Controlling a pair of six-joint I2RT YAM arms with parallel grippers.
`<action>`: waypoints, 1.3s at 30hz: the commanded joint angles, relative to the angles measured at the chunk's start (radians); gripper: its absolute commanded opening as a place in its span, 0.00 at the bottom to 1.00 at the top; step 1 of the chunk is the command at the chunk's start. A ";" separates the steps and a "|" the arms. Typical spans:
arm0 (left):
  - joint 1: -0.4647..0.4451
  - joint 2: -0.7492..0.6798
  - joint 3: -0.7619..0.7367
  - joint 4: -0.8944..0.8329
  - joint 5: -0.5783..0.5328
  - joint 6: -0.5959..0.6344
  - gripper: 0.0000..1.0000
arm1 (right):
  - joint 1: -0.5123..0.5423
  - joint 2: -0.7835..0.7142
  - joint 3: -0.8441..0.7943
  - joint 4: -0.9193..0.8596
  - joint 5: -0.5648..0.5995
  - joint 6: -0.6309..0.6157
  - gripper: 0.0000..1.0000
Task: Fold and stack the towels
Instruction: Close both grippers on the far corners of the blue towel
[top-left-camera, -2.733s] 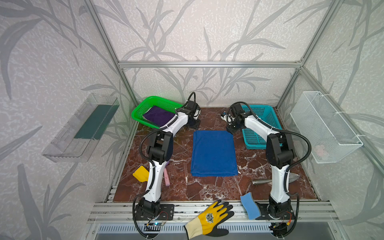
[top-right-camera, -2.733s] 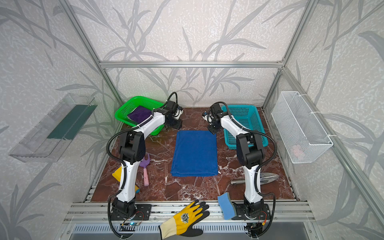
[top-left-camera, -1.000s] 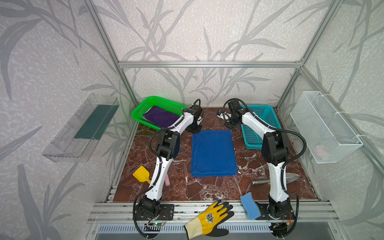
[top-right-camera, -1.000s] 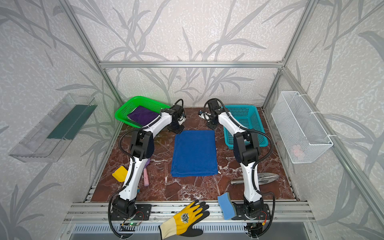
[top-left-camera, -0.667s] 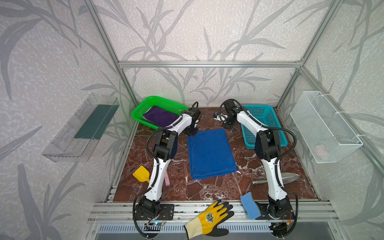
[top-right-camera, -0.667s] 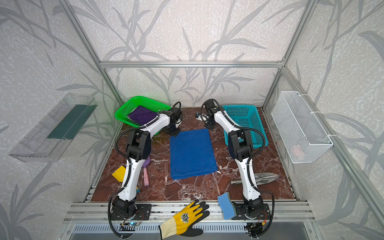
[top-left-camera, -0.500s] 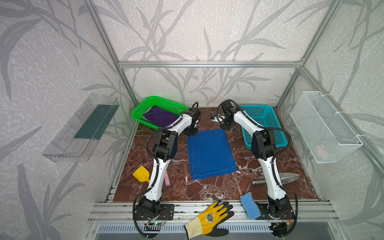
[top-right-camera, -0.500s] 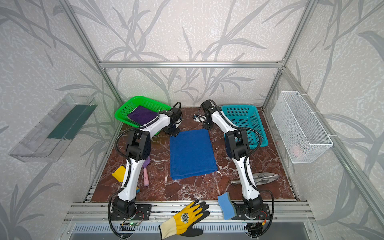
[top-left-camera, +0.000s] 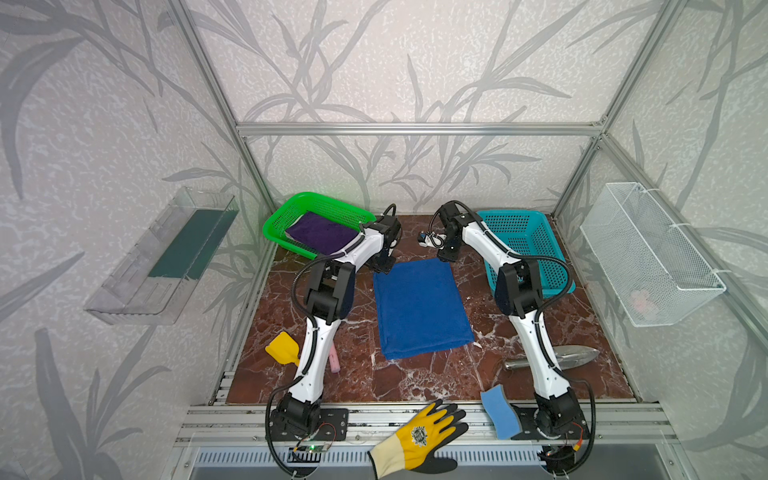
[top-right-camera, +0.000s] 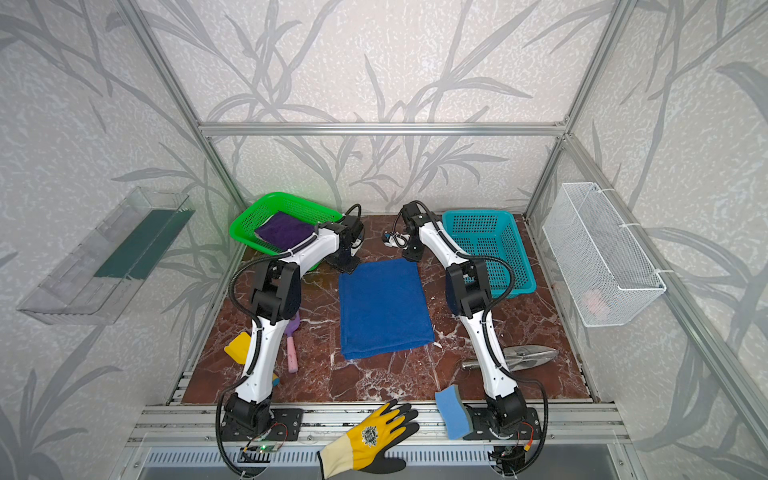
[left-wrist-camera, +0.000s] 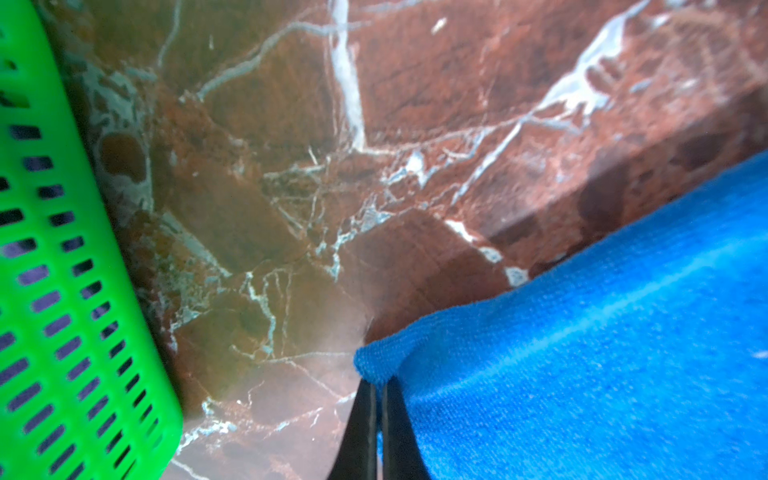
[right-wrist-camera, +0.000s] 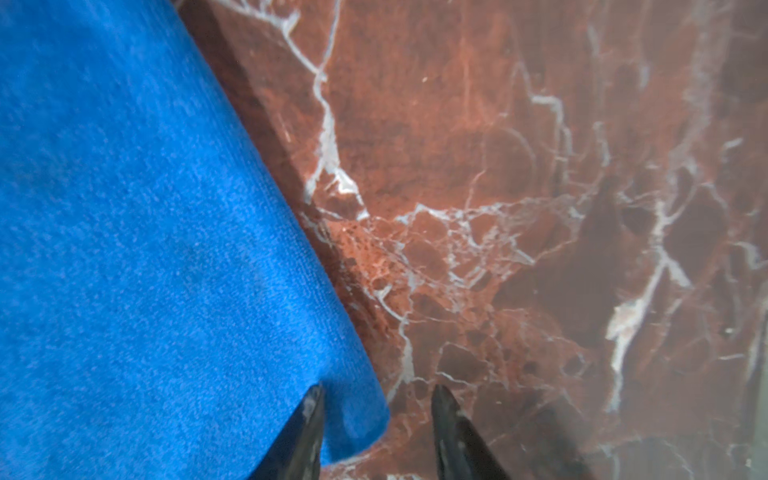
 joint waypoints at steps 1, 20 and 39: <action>0.006 -0.044 -0.018 -0.011 -0.024 -0.002 0.00 | 0.000 0.034 0.042 -0.061 -0.005 -0.050 0.43; 0.006 -0.048 -0.015 -0.002 -0.025 0.002 0.00 | -0.002 0.143 0.151 -0.171 0.002 -0.132 0.25; 0.008 -0.161 0.003 0.065 -0.110 0.024 0.00 | -0.020 -0.016 0.043 0.045 -0.090 0.015 0.00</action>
